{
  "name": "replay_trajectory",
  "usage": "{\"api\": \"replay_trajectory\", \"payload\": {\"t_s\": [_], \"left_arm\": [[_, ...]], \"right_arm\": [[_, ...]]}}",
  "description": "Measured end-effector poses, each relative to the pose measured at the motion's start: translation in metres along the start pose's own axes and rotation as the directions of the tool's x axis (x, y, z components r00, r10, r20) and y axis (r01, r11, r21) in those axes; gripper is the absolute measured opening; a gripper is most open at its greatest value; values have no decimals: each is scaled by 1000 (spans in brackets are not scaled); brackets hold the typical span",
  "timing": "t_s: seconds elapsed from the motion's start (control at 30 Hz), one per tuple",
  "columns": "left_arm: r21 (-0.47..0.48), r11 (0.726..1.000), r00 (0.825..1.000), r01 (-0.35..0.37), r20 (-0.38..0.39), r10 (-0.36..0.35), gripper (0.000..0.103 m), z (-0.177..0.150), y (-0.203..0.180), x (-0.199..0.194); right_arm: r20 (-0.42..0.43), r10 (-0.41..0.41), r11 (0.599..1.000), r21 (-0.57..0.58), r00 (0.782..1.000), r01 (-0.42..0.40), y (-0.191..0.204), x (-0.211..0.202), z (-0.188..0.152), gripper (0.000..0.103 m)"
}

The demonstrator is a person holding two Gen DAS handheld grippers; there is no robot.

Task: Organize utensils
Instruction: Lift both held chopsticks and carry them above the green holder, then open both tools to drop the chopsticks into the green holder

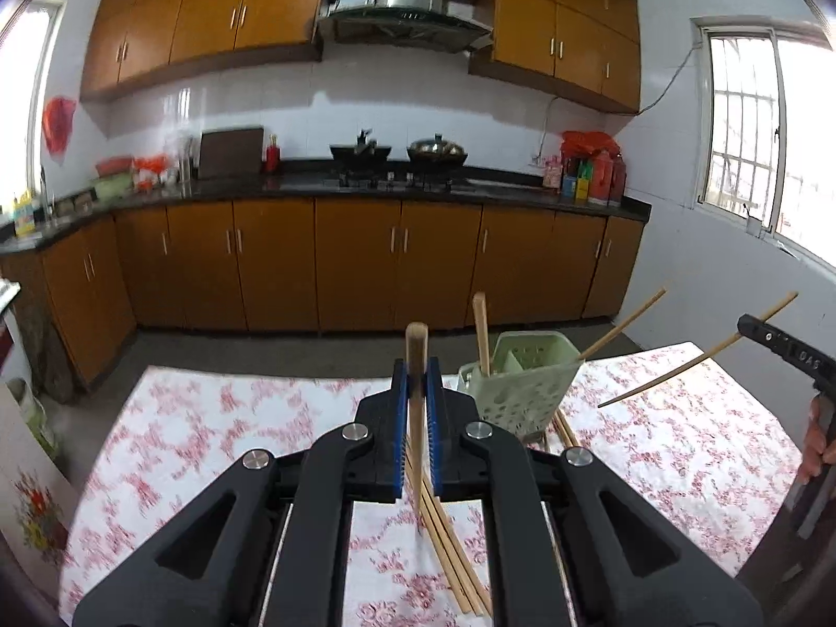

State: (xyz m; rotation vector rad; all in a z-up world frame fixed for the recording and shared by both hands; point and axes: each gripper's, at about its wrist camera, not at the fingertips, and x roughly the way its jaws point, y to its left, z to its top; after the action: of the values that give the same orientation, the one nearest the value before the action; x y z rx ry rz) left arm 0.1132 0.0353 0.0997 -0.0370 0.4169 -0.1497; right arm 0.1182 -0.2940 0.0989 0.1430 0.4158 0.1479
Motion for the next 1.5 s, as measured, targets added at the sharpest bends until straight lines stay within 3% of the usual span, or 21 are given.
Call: {"api": "replay_trajectory", "payload": {"t_s": [0.3, 0.53, 0.73, 0.83, 0.93, 1.2, 1.5], "left_arm": [[-21, 999, 995, 43, 93, -41, 7, 26, -17, -18], [-64, 996, 975, 62, 218, -47, 7, 61, -36, -12], [-148, 987, 953, 54, 304, -7, 7, 87, -44, 9], [-146, 989, 945, 24, 326, 25, 7, 89, -50, 21], [-129, 992, 948, -4, 316, 44, 7, 84, -58, 37], [-122, 992, 973, 3, 231, 26, 7, 69, -58, 67], [-139, 990, 976, 19, 216, 12, 14, 69, -46, 57]], "right_arm": [[42, 87, 995, -61, 995, -84, 30, -13, 22, 7], [73, 98, 994, -63, 992, -94, 44, 2, 44, 7], [-10, 98, 994, -42, 995, -98, 43, 41, 59, 7], [-49, 100, 994, -32, 994, -102, 42, 59, 64, 7], [-94, 110, 993, -22, 990, -113, 42, 76, 65, 7], [-182, 116, 993, 1, 977, -118, 45, 117, 56, 8], [-136, 104, 994, 51, 985, -98, 35, 102, 56, 18]]}}
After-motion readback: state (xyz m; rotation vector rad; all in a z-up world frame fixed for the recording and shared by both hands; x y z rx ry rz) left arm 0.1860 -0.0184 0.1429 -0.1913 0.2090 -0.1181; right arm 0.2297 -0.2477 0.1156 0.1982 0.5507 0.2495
